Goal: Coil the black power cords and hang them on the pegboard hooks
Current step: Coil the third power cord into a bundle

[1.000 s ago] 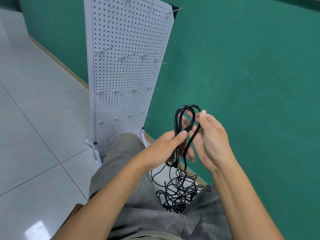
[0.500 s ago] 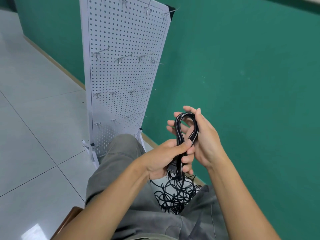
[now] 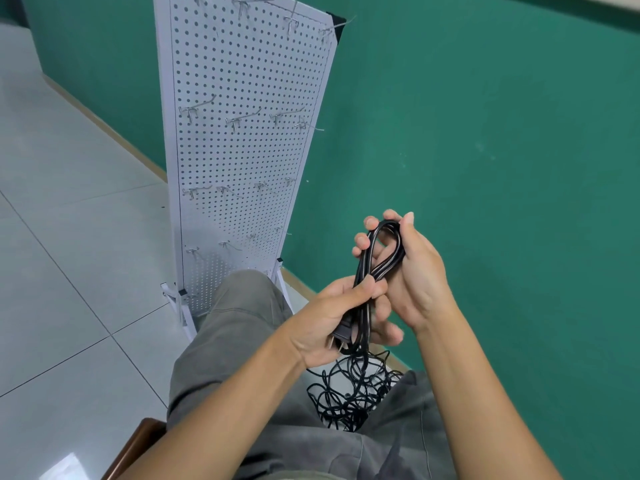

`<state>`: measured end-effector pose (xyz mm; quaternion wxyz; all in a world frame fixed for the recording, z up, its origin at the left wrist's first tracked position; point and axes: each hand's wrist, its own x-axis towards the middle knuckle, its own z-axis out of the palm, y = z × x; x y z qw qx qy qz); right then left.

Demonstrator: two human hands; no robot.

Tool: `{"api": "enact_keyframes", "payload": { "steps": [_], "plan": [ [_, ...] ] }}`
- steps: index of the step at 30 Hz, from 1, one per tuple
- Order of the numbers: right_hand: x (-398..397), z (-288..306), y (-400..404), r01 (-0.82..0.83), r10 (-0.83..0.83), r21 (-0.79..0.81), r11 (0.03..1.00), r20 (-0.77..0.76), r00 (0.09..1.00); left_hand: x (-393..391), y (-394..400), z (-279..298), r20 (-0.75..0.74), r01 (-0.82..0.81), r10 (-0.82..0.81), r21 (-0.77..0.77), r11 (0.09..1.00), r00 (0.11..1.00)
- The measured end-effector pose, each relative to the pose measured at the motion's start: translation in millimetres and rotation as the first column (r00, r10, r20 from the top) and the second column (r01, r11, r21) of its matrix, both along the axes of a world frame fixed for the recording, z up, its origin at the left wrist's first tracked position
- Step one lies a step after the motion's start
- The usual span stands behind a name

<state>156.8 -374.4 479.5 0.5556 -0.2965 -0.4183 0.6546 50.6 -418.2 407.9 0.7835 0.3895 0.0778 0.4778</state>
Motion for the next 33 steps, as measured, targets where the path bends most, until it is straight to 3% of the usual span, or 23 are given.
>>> {"api": "enact_keyframes", "payload": {
  "steps": [3,6,9,13,16,19,23,27,30,33],
  "plan": [
    [2.2,-3.7,3.3,0.014,-0.014,-0.015,1.0,0.008,1.0,-1.0,1.6,0.7,0.059,0.092,-0.089,-0.059,0.994,0.994],
    [4.0,-9.6,5.1,-0.036,0.036,-0.005,0.999,0.108,0.994,-2.9,3.7,3.5,0.036,0.063,-0.059,-0.133,0.989,0.998],
    [2.2,-22.6,-1.8,-0.191,0.194,-0.04,0.981,0.263,0.945,-10.0,10.7,6.3,0.062,-0.05,0.063,-0.188,0.981,0.996],
    [-3.7,-58.8,-16.4,-0.321,0.347,-0.132,0.938,0.353,0.869,-31.8,21.7,11.0,0.09,-0.24,0.268,-0.242,0.94,0.959],
    [-7.4,-89.3,-22.3,-0.369,0.389,-0.147,0.918,0.529,0.755,-51.7,28.2,12.8,0.089,-0.343,0.379,-0.272,0.899,0.921],
    [-2.9,-106.4,-24.4,-0.358,0.302,-0.089,0.929,0.741,0.6,-67.8,31.8,13.3,0.139,-0.355,0.407,-0.293,0.888,0.903],
    [10.7,-112.5,-26.7,-0.352,0.185,-0.001,0.936,0.851,0.491,-76.9,34.2,11.8,0.139,-0.404,0.457,-0.293,0.866,0.878],
    [21.9,-113.7,-27.0,-0.233,0.033,0.114,0.966,0.836,0.548,-81.5,38.2,5.8,0.096,-0.457,0.511,-0.329,0.826,0.854],
    [30.0,-106.3,-26.9,-0.129,-0.074,0.181,0.975,0.812,0.578,-82.4,39.4,1.7,-0.097,-0.588,0.59,-0.302,0.75,0.802],
    [30.6,-91.0,-28.8,-0.066,-0.184,0.281,0.957,0.771,0.609,-78.7,37.8,2.4,-0.249,-0.638,0.589,-0.236,0.733,0.769]
  ]
}}
